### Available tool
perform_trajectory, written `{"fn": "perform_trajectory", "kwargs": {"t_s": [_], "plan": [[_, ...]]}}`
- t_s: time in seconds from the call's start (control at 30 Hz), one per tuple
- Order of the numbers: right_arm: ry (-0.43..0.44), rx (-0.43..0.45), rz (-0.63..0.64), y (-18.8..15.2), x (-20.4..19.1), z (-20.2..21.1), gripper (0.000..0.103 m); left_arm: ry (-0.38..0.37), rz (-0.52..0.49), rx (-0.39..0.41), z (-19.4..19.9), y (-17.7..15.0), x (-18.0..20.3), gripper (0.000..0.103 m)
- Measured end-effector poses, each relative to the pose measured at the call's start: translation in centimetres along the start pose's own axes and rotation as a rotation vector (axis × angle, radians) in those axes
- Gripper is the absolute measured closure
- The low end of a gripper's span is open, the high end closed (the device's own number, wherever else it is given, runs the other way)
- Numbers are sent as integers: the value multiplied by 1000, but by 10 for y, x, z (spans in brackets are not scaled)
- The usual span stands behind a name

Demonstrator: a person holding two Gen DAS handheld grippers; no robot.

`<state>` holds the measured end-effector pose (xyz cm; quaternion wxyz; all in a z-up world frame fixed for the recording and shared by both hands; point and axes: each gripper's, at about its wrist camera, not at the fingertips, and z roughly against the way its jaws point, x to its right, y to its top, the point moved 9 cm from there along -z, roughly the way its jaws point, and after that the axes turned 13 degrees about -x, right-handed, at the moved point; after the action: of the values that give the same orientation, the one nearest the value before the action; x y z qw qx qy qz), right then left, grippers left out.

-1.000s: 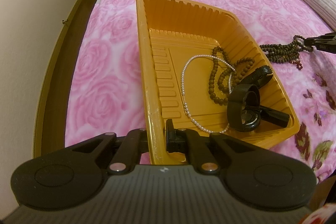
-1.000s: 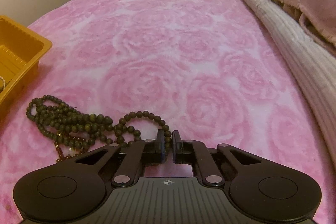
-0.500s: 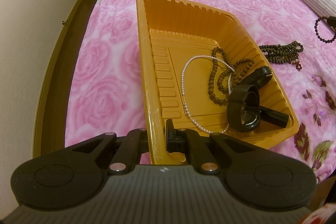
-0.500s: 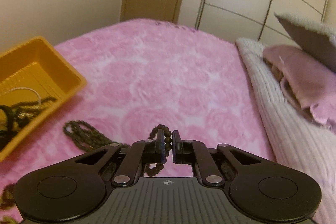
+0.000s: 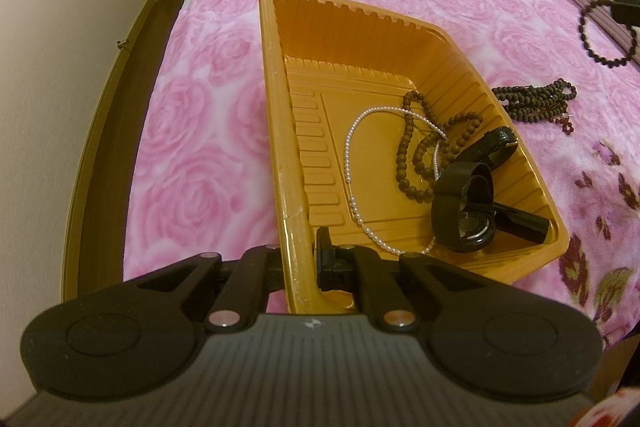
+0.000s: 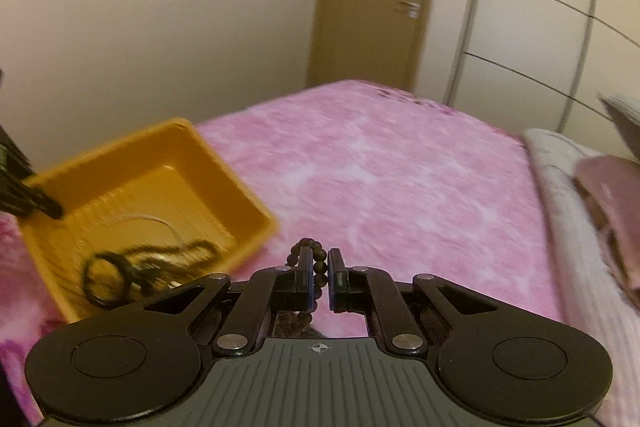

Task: Organize jewelry
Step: 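Lift the dark beaded necklace into the orange tray and open the right gripper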

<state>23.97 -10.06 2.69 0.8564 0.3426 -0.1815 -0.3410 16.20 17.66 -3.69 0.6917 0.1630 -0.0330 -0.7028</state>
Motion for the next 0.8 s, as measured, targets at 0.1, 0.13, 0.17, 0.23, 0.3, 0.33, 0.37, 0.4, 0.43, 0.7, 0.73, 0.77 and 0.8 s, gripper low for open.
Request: {"fn": "perform_trajectory", "kwargs": {"t_s": [0.1,0.13,0.17,0.23,0.3,0.33,0.37,0.4,0.43,0.7,0.73,0.77,0.8], "plan": [[48,11,34,14,-23,-6,96,-1,1,0,0,0,0,99],[63,14,44,18,-29,-9,96,-1,0,0,0,0,0,99],[78,17,54,22,-36,-12,96,-1,0,0,0,0,0,99],[101,18,70,30,-50,-18,96,-2,1,0,0,0,0,99],[122,20,84,36,-62,-27,96,-1,1,0,0,0,0,99],[126,23,91,38,-67,-30,96,-2,0,0,0,0,1,99],[129,24,96,40,-71,-33,96,-2,-1,1,0,0,1,99],[137,24,98,41,-76,-36,96,-2,-1,1,0,-1,1,99],[146,25,100,41,-79,-38,96,-2,-1,1,-1,-1,1,99],[181,19,116,45,-102,-53,96,-4,0,1,-1,-1,2,99],[184,18,116,45,-103,-53,96,-4,0,1,-1,-1,2,99],[188,16,115,46,-104,-54,96,-5,0,0,-1,-1,2,99],[191,14,114,46,-105,-55,96,-5,1,0,-1,-1,2,99]]}}
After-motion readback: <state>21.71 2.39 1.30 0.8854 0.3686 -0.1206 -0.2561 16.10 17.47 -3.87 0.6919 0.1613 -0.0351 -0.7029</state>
